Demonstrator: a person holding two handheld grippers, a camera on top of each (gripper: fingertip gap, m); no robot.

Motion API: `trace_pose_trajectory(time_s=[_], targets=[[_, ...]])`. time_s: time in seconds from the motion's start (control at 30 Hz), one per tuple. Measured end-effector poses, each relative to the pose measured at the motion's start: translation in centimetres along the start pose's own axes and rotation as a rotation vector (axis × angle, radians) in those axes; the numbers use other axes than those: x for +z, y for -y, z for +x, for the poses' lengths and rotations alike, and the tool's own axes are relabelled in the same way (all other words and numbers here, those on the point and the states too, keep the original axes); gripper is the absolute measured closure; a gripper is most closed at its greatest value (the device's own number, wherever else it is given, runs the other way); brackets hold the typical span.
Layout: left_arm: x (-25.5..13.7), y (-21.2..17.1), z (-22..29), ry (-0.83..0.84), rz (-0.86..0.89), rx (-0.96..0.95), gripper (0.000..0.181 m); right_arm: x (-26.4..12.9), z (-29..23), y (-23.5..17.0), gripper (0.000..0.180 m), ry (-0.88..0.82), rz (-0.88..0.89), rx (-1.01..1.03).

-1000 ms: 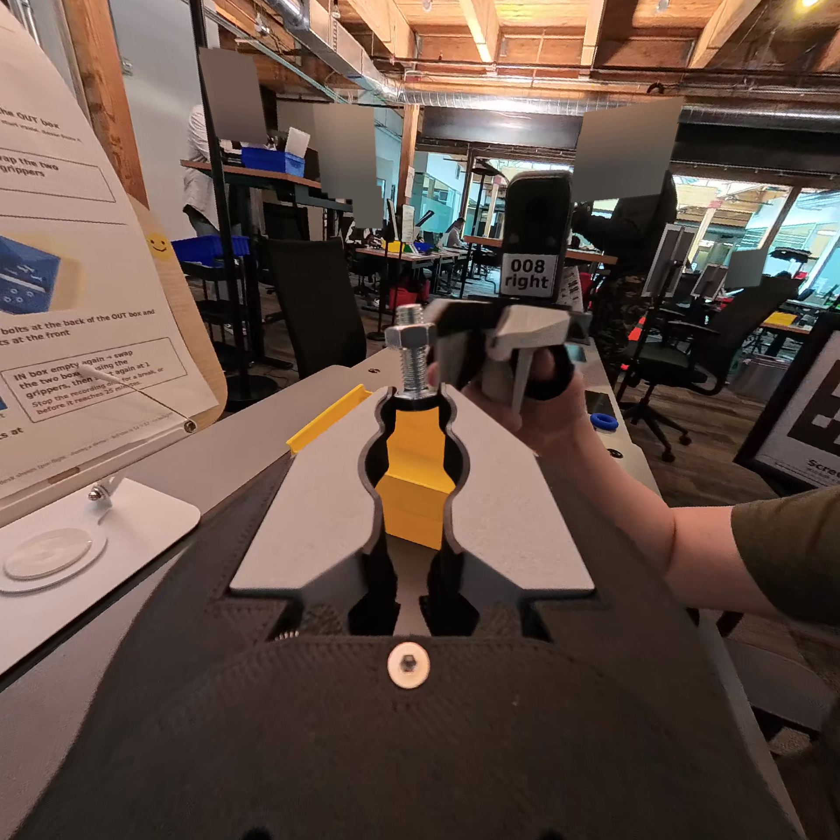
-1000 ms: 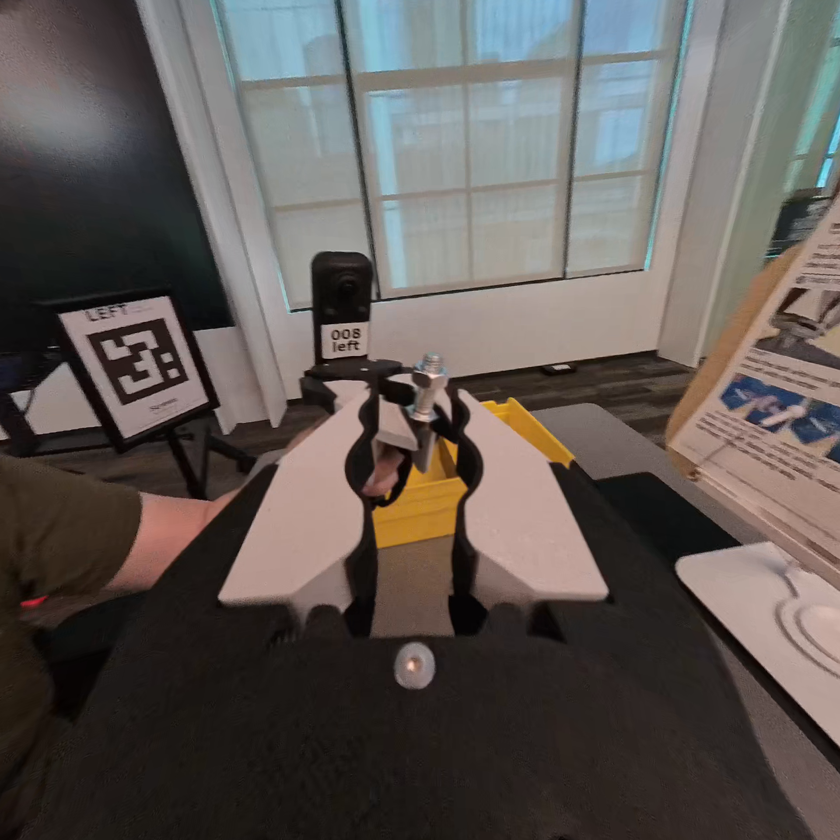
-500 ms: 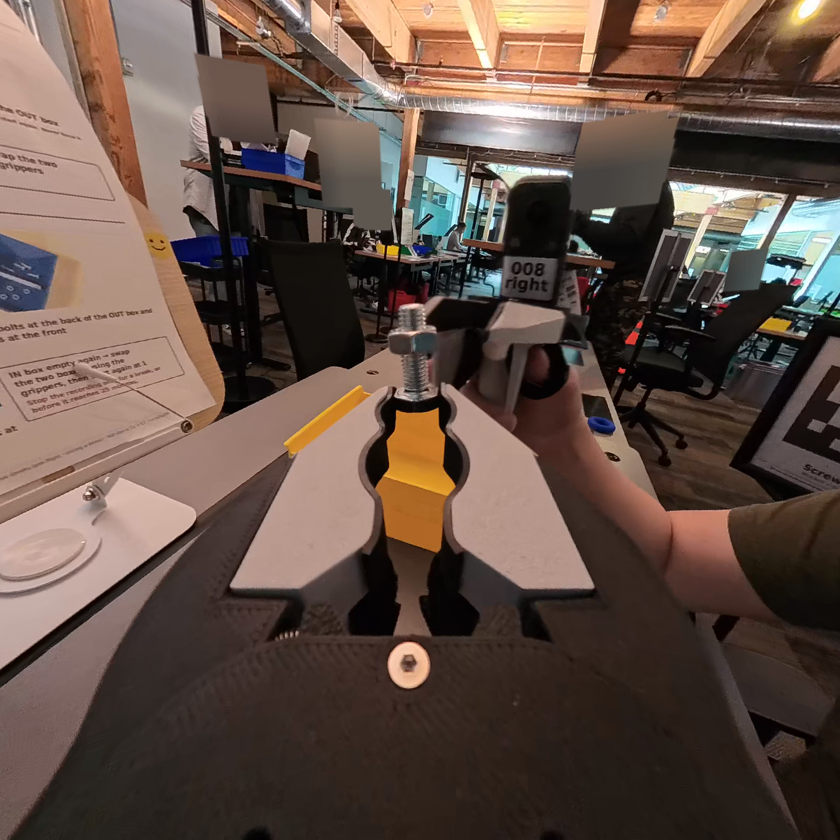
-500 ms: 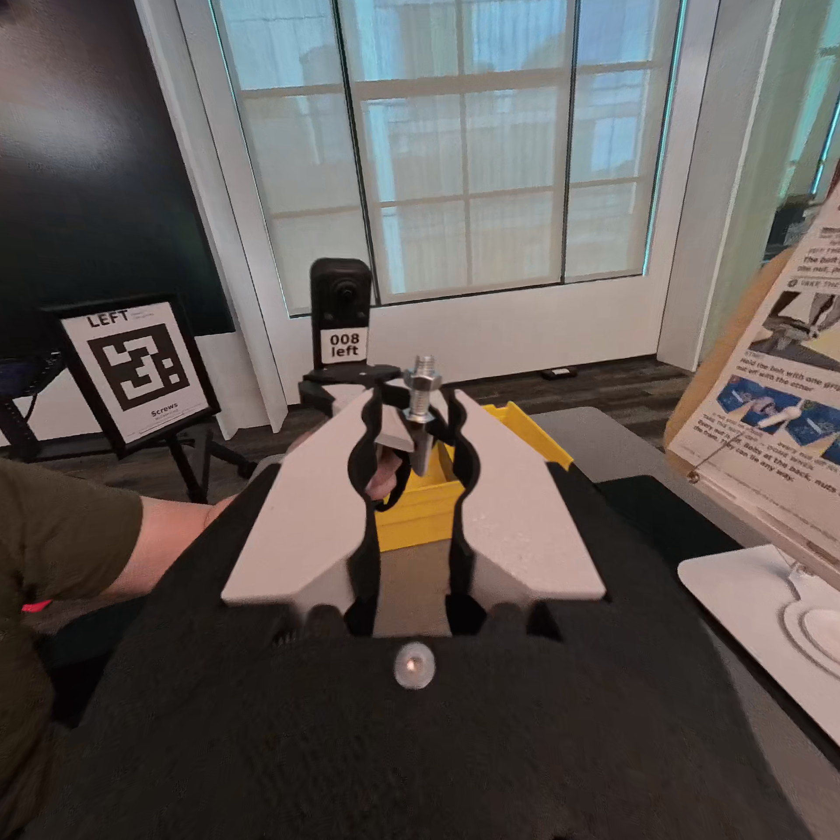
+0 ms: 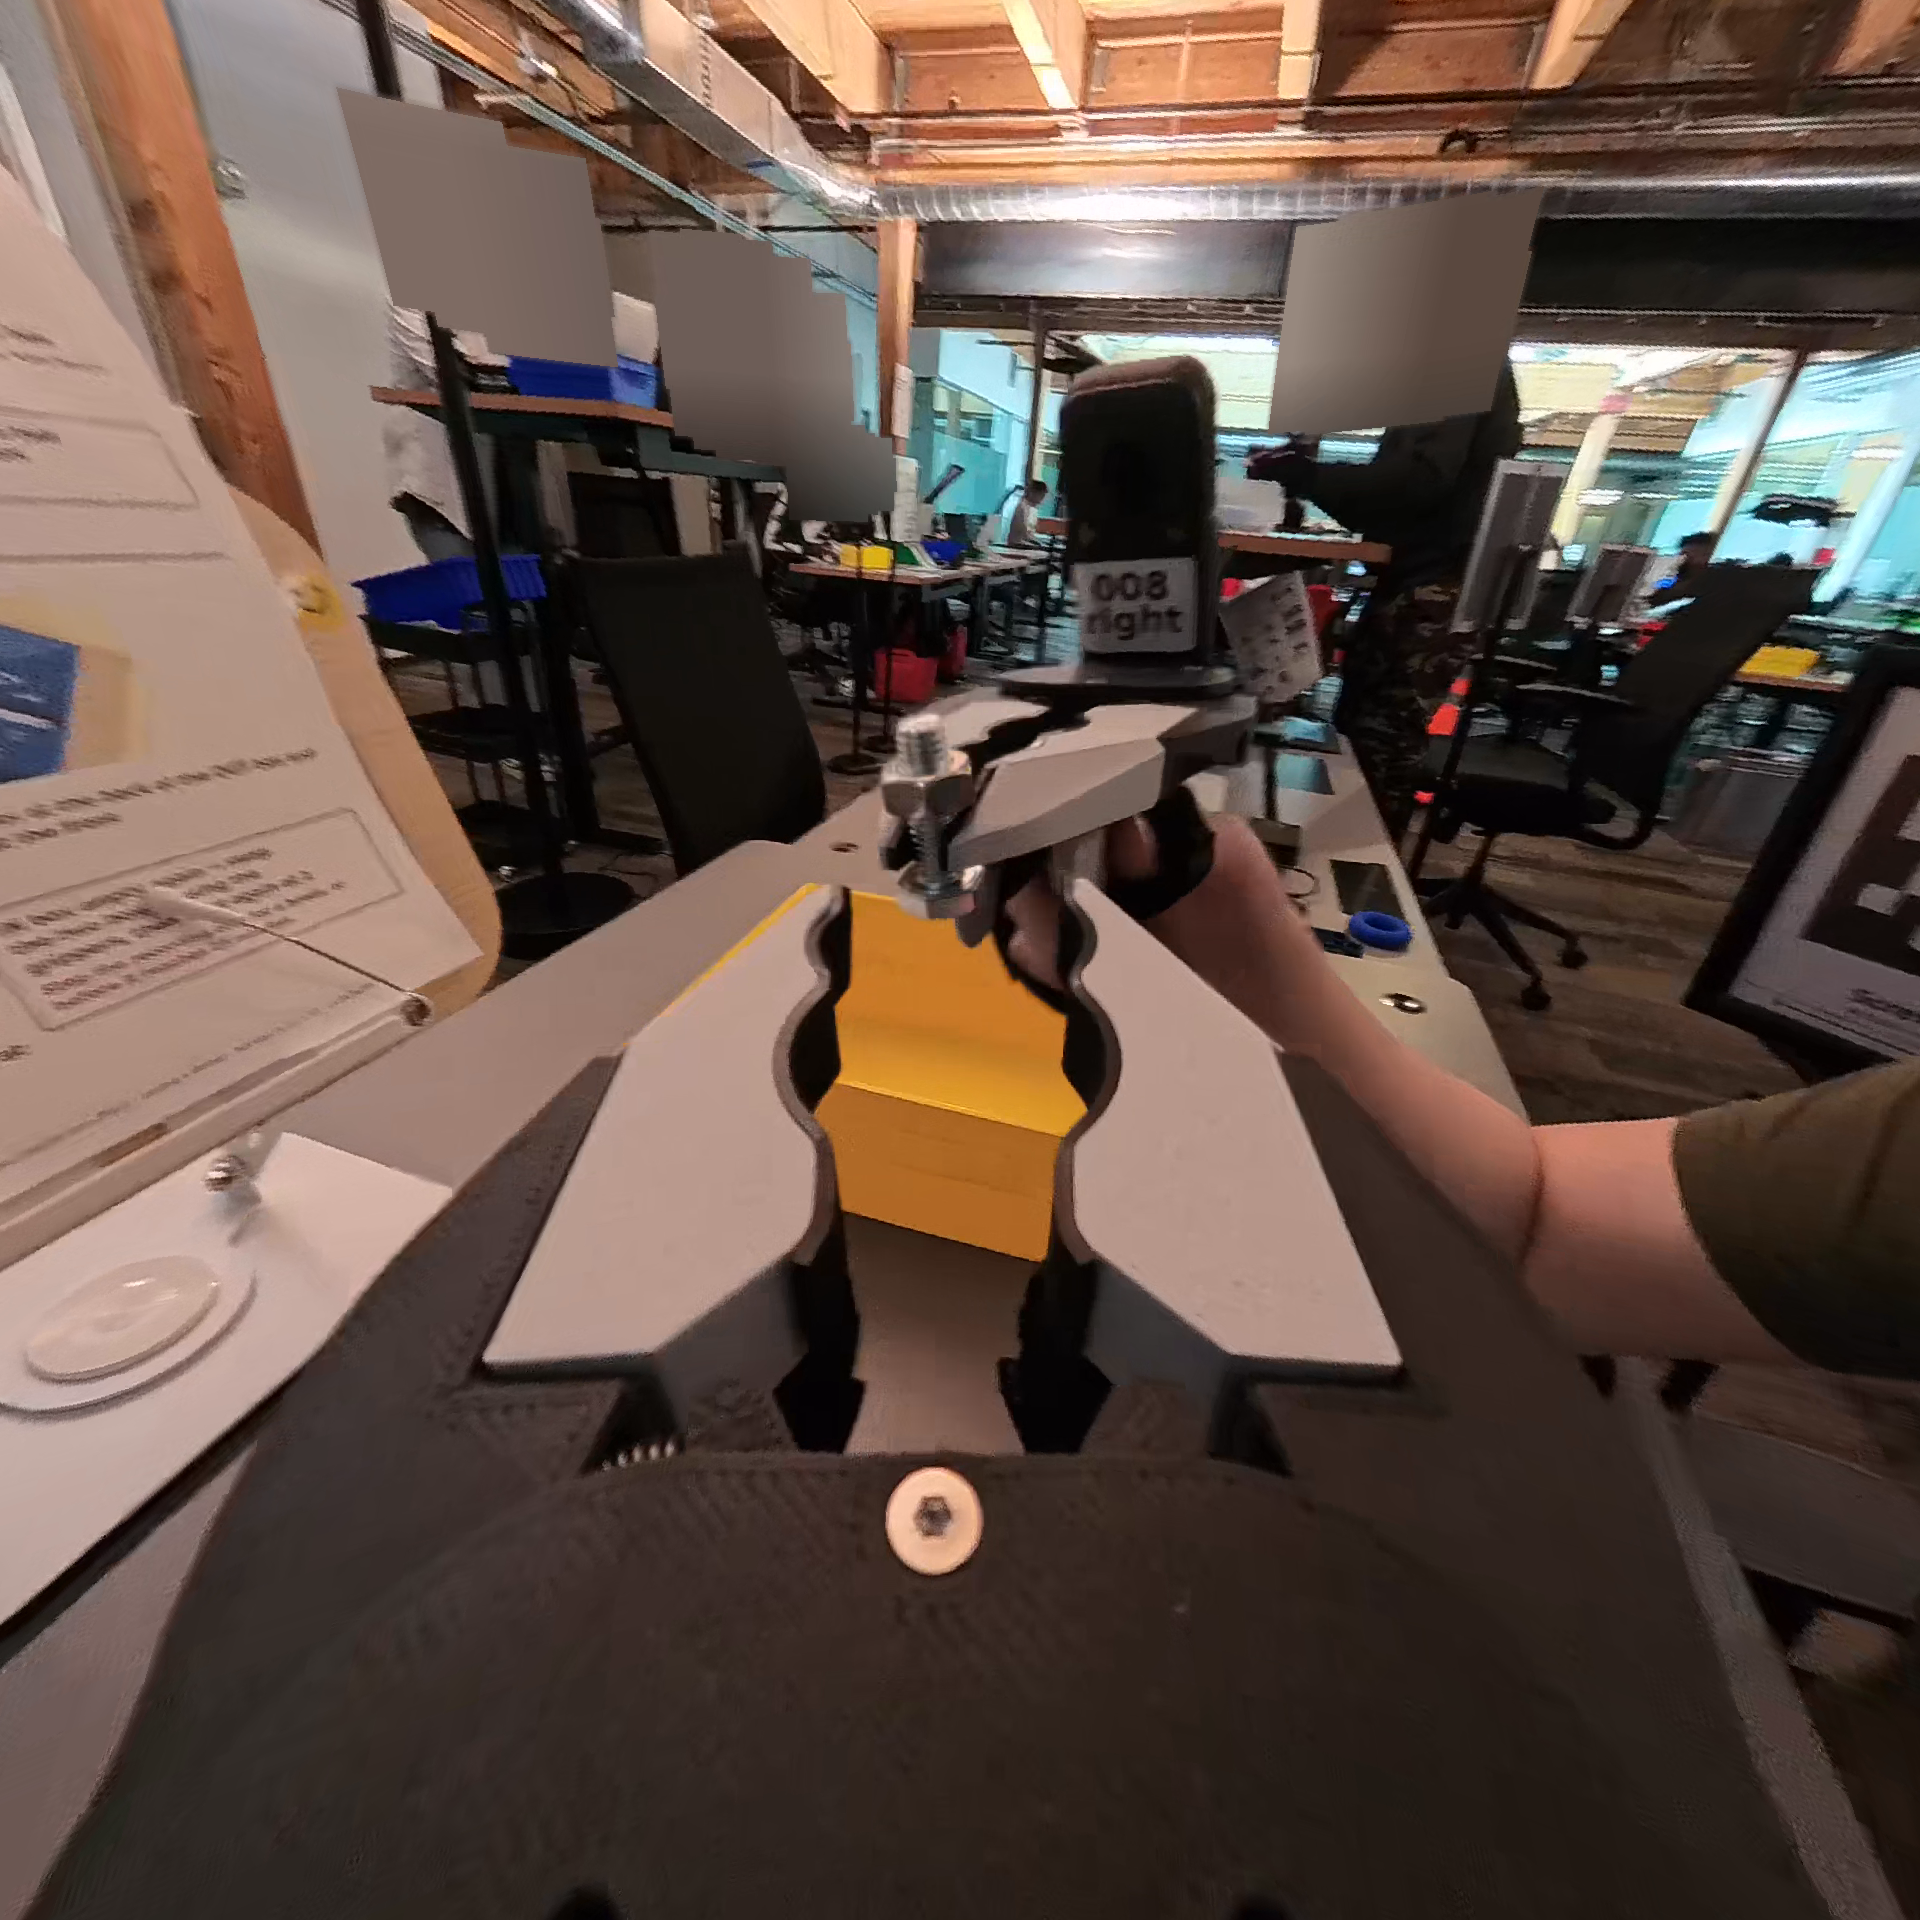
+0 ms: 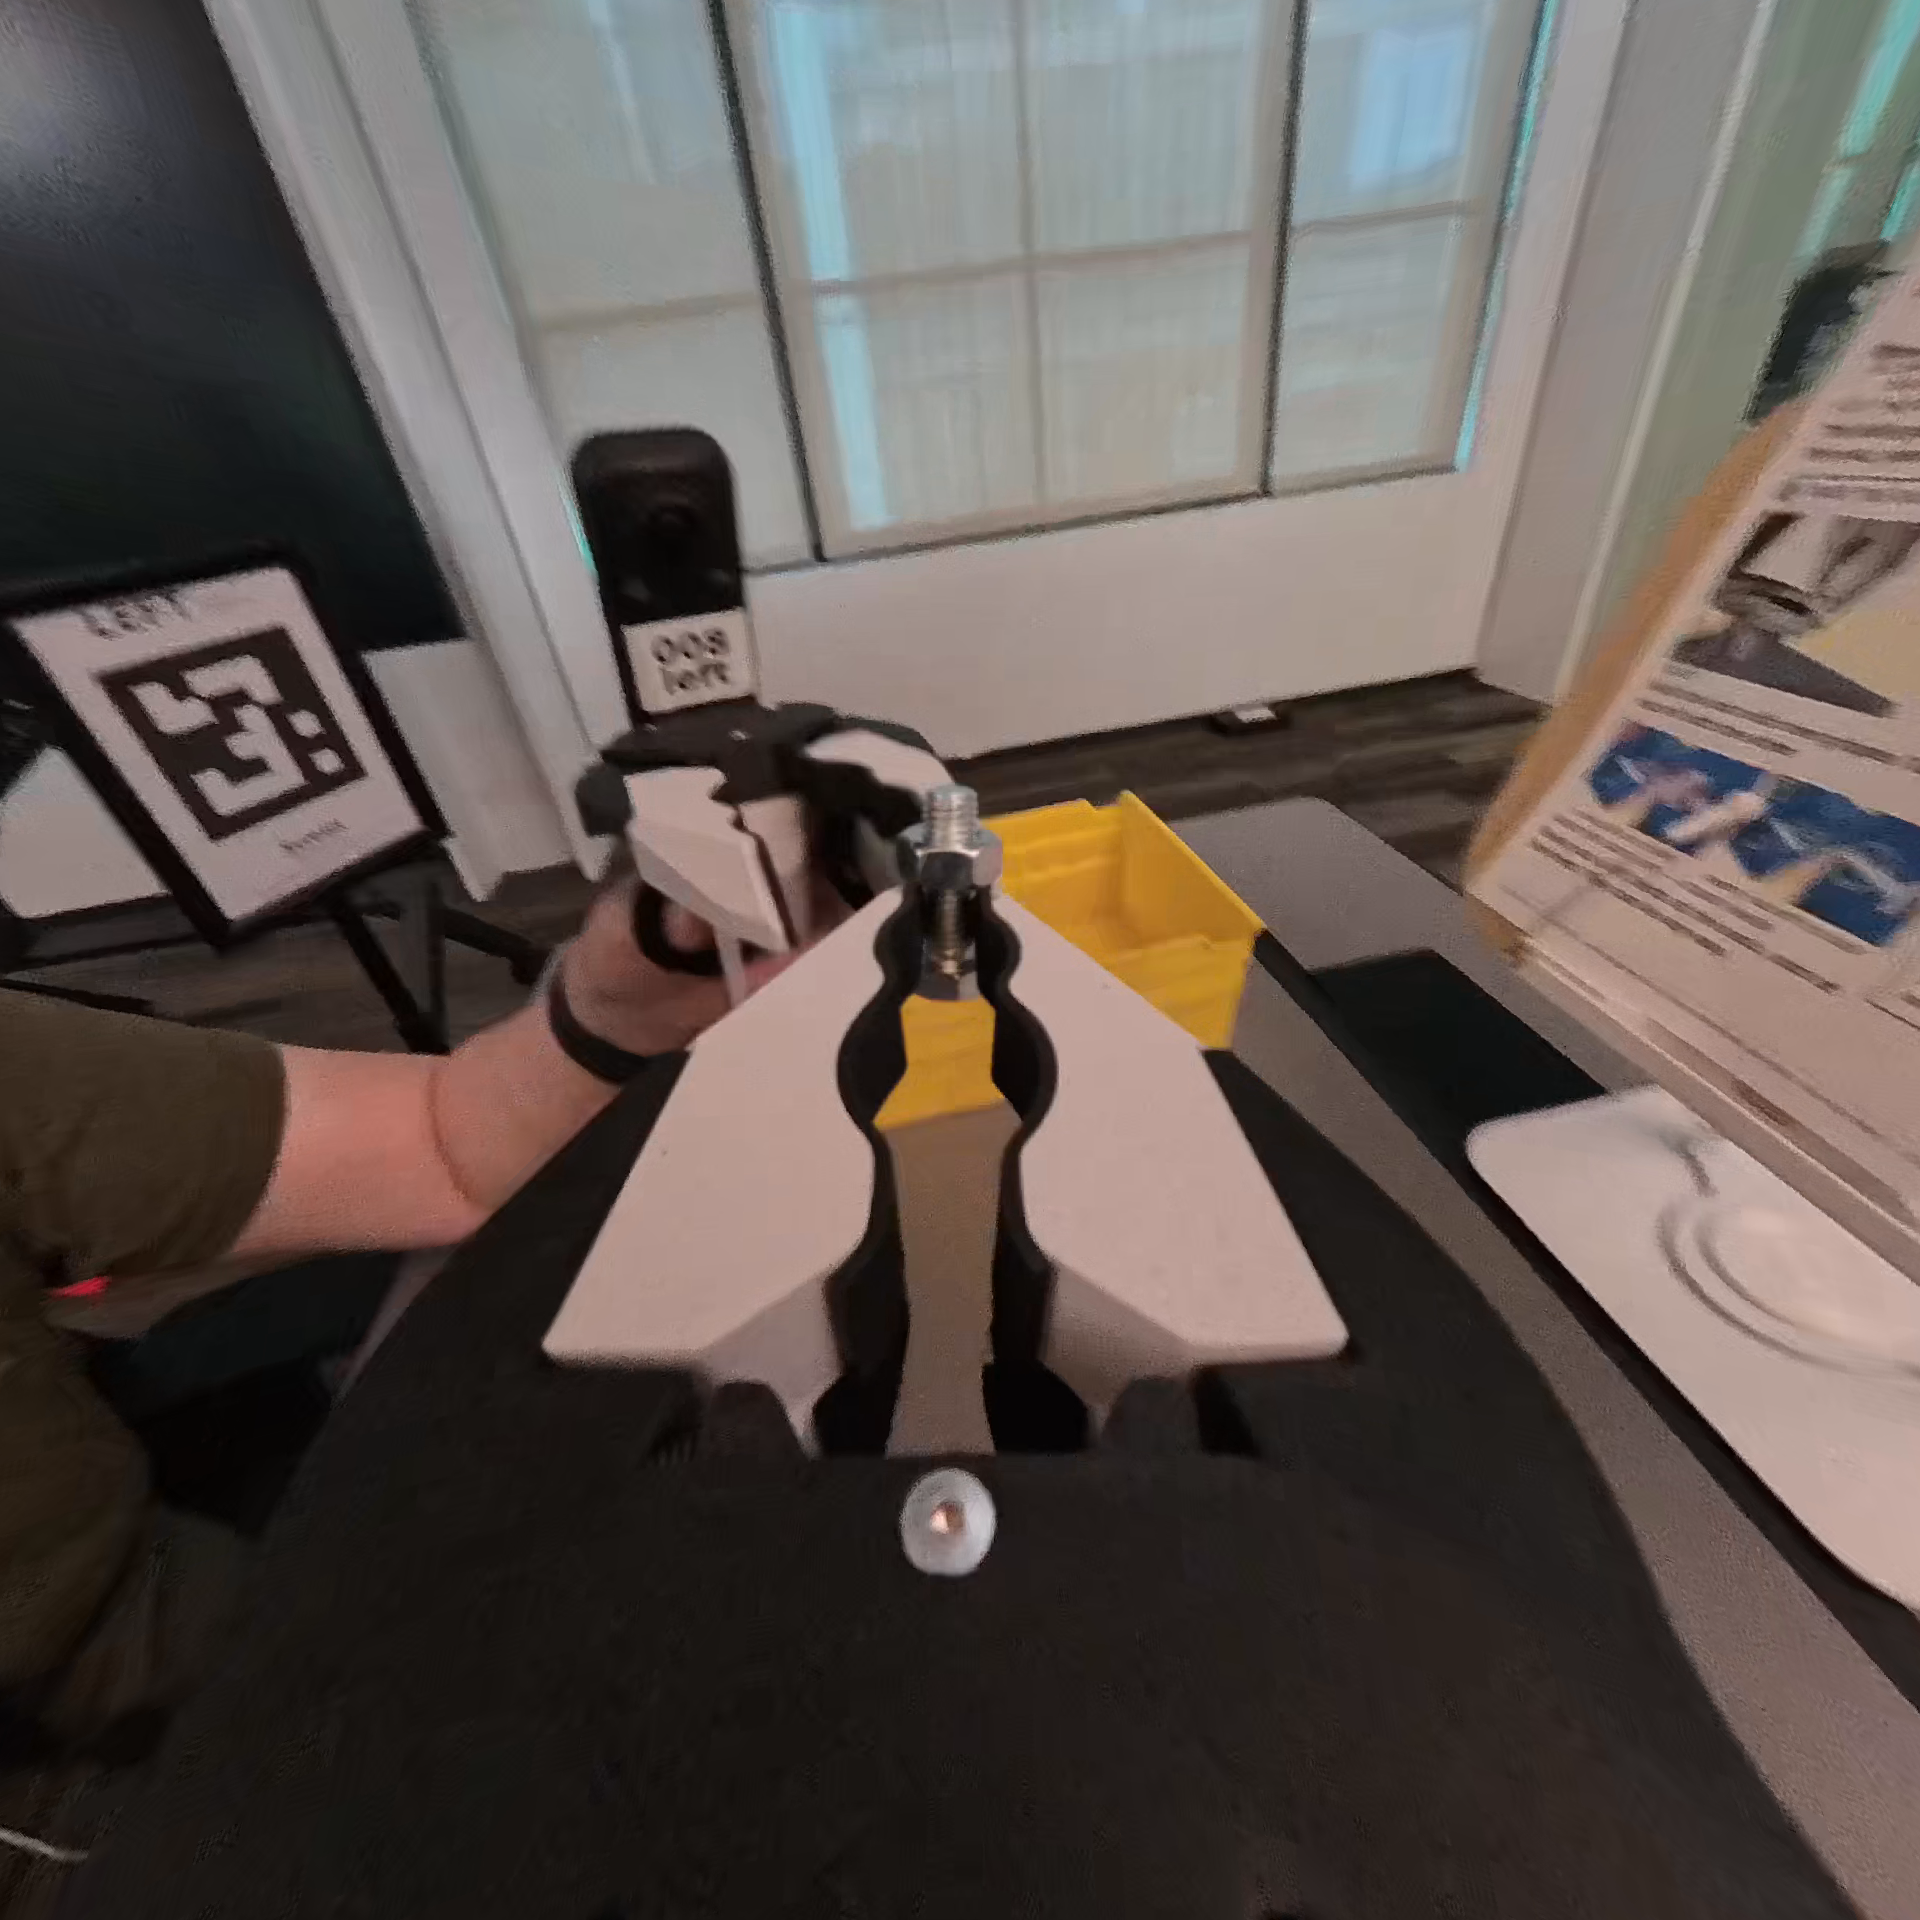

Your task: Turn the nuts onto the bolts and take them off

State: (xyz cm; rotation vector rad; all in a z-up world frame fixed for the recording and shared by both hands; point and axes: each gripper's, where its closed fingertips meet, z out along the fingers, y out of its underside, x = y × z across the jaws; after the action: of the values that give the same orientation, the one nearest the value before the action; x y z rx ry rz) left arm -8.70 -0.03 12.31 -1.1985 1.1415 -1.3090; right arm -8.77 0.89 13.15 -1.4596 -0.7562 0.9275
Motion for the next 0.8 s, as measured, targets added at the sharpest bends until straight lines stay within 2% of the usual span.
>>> trace_pose_trajectory(time_s=[0.03, 0.07, 0.13, 0.2, 0.27, 0.33, 0.47, 0.7, 0.8], targets=[[-0.3, 0.3, -0.4, 0.032, 0.004, 0.019, 0.141, -1.3, 1.7, -1.0, 0.172, -0.104, -0.103, -0.015], [-0.6, 0.5, -0.7, 0.058, 0.002, 0.041, 0.141, -3.4, 3.9, -3.3, 0.172, -0.246, -0.281, -0.033], [-1.1, 0.8, -0.8, 0.088, -0.021, 0.084, 0.147, -10.9, 9.3, -9.0, 0.172, -0.6, -0.684, -0.037], [-1.5, 1.0, -0.8, 0.109, -0.044, 0.114, 0.149, -19.2, 11.5, -15.1, 0.172, -0.815, -1.032, 0.162], [-1.7, 1.0, -0.8, 0.116, -0.056, 0.131, 0.149, -24.0, 11.2, -20.1, 0.172, -0.845, -1.194, 0.472], [-1.7, 1.0, -0.8, 0.112, -0.061, 0.123, 0.149, -26.6, 11.0, -23.3, 0.172, -0.83, -1.263, 0.639], [-1.8, 1.2, -0.1, 0.065, -0.065, 0.082, 0.149, -29.9, 11.7, -25.3, 0.171, -0.942, -1.318, 0.701], [-3.2, 2.9, 0.6, 0.043, -0.026, 0.076, 0.149, -30.5, 13.1, -26.5, 0.171, -1.073, -1.328, 0.772], [-4.0, 3.7, 0.8, 0.046, -0.008, 0.083, 0.149, -30.1, 13.1, -26.6, 0.17, -1.074, -1.332, 0.76]])
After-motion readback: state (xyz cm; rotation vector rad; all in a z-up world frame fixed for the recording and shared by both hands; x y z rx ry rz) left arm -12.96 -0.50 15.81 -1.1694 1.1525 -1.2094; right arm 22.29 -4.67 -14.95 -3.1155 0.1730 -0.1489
